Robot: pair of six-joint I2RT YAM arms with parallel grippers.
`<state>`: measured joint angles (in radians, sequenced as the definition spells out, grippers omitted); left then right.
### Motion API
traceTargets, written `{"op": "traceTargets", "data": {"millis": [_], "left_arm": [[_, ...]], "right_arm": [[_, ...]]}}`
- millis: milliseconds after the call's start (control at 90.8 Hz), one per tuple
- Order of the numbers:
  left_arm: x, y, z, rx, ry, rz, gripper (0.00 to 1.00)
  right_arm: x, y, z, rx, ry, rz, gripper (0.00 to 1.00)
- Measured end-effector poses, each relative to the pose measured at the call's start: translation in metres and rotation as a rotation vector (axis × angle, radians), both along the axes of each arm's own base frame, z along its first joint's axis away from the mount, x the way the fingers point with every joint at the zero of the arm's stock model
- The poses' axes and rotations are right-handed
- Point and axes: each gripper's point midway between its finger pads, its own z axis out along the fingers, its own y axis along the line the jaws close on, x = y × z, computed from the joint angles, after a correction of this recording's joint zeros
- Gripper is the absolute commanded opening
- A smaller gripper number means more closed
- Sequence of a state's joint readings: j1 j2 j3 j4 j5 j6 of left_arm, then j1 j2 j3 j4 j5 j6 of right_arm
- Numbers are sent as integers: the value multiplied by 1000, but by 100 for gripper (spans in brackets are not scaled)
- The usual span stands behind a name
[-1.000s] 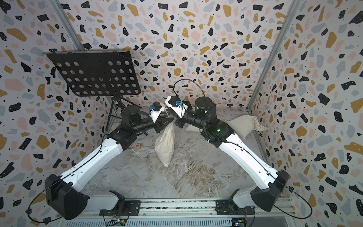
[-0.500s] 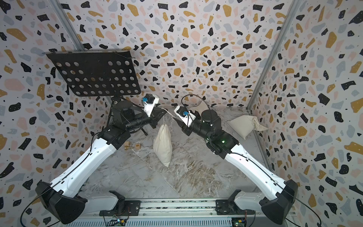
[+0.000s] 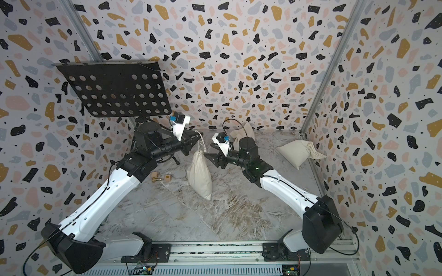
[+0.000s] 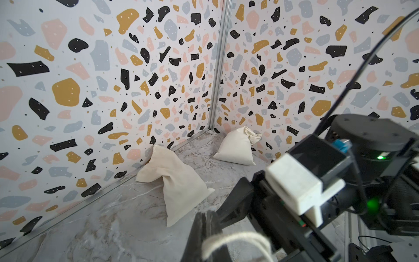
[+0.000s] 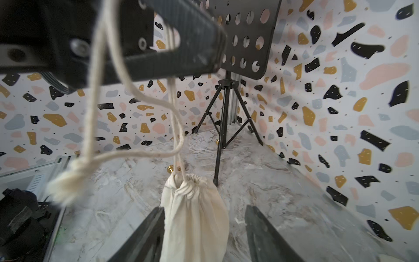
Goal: Close the soil bag
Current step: Frap the soil bag at the center of the board.
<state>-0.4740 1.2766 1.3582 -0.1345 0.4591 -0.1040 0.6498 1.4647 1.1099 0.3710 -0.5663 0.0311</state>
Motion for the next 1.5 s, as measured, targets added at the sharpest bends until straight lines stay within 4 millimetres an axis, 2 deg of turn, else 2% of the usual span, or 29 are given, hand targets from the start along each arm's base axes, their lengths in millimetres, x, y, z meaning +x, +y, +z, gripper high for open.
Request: {"op": "traceTargets", "data": {"millis": [165,341,484,584,672,793,1057,1277,1354,1497], "left_arm": [[-2,-2,1,-33,38,-12,0],[-5,-5,1,-51,59,-33,0],[-7,-6,1,-61,73,-45,0],[-7,-7,1,-66,79,-47,0],[-8,-7,2,-71,86,-51,0],[-10,-8,2,-86,107,-58,0],[-13,-1,-7,-99,201,-18,0],[-14,11,-15,-77,254,54,0],[-14,14,-10,-81,256,70,0],[-23,20,21,-117,204,69,0]], "right_arm": [[2,12,-5,43,28,56,58],[-2,18,21,99,1,109,52],[-7,21,48,133,-45,150,32],[-8,23,53,137,-55,172,23],[-5,27,43,124,-36,177,20],[3,31,8,94,11,163,17],[12,27,-12,162,-85,82,19],[26,25,-44,157,-92,-5,23],[31,26,-54,143,-78,-31,22],[45,23,-107,27,45,-101,16]]}}
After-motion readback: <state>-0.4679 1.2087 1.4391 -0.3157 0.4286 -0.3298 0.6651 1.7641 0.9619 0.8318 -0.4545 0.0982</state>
